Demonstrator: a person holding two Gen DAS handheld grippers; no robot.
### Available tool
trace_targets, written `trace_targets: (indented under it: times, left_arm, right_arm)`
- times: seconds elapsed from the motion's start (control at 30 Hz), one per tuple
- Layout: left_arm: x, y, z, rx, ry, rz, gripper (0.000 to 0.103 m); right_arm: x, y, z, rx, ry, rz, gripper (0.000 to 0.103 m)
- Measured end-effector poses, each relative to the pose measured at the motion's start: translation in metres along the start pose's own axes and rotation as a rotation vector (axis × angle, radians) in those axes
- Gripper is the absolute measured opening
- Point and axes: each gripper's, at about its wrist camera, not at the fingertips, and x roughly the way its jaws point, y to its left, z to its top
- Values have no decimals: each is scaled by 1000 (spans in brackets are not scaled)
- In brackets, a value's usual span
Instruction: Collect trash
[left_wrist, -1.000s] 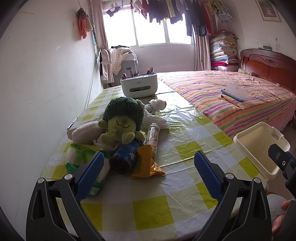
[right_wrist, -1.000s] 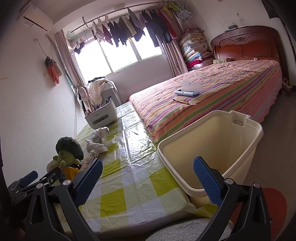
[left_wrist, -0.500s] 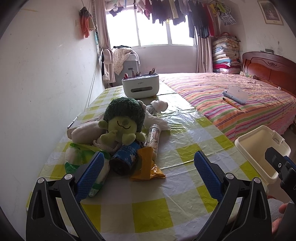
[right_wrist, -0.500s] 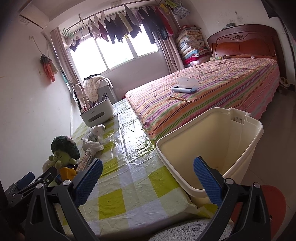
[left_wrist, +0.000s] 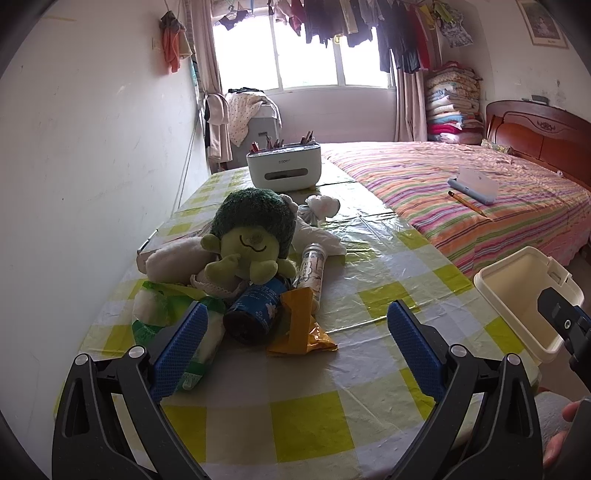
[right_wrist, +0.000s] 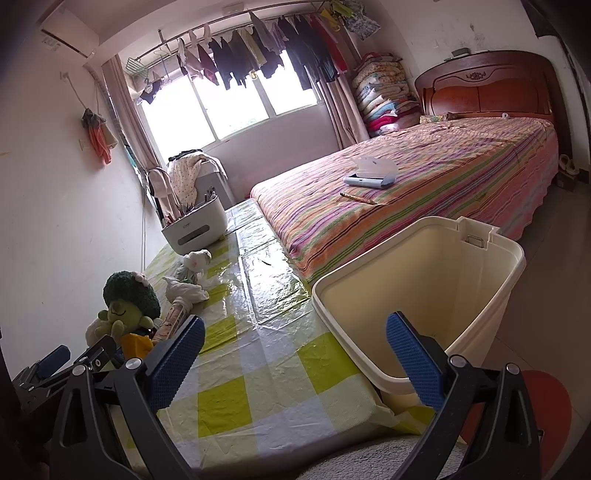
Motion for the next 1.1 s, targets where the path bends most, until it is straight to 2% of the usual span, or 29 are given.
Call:
trace_targets:
  times: [0.67, 1.1]
  left_arm:
    - [0, -1, -2, 13, 12, 0, 96]
    - [-2, 18, 1, -25, 8, 8, 96]
  right_arm:
    - [-3, 2, 1, -13, -9, 0, 96]
    - [0, 5, 0, -34, -8, -13, 96]
